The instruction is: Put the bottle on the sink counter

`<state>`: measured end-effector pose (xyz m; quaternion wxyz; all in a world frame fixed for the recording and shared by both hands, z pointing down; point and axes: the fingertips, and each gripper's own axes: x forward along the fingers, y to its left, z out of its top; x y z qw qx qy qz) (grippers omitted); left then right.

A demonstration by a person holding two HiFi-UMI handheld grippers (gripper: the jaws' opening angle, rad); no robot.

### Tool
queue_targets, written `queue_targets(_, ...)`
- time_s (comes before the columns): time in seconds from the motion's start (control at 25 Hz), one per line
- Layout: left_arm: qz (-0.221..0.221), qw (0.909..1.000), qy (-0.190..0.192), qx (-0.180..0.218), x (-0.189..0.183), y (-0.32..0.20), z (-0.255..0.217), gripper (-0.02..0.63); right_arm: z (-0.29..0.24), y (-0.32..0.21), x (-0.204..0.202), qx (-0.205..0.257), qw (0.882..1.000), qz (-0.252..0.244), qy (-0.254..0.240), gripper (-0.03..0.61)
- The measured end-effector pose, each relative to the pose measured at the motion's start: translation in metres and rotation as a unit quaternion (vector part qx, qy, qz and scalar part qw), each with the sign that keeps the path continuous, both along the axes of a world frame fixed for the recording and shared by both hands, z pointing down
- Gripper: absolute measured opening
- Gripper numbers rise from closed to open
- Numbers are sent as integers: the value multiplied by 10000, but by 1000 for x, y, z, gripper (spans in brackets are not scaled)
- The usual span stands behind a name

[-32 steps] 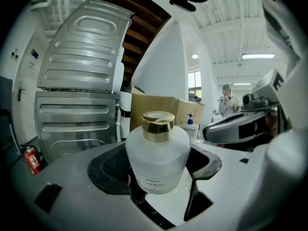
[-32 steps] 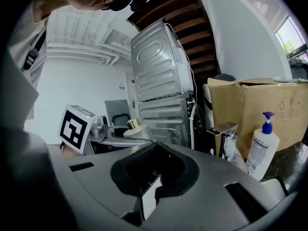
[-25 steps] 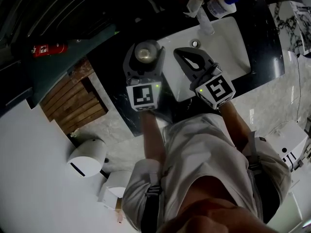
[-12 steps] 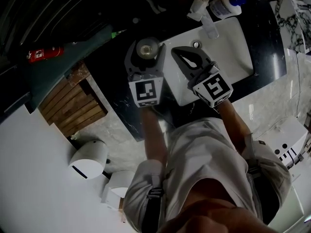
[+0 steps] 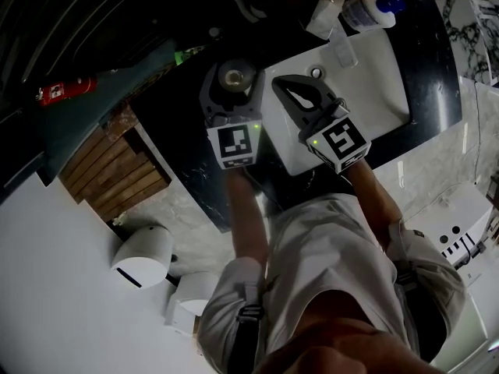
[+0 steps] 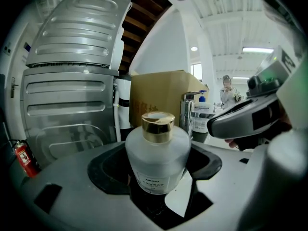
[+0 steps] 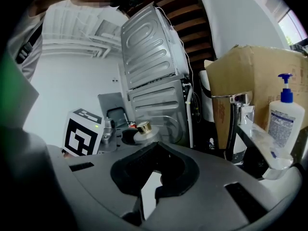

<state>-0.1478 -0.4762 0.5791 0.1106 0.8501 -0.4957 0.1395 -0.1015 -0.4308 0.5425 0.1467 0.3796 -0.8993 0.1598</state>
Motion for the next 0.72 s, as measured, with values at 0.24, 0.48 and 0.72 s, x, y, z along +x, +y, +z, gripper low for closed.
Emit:
queue_targets(0.24, -89, 9999, -108, -15, -5, -8, 10, 328, 11, -4, -6, -81, 9999, -53, 34, -2)
queue_targets(0.48, -155, 9996, -232, -98, -10, -13, 21, 328, 21, -6, -7, -164, 9998, -71, 43, -2)
queue_targets(0.72, -183, 9992, -281, -226, -12, -14, 30, 328, 26, -8, -10, -193, 9998, -88, 30, -2)
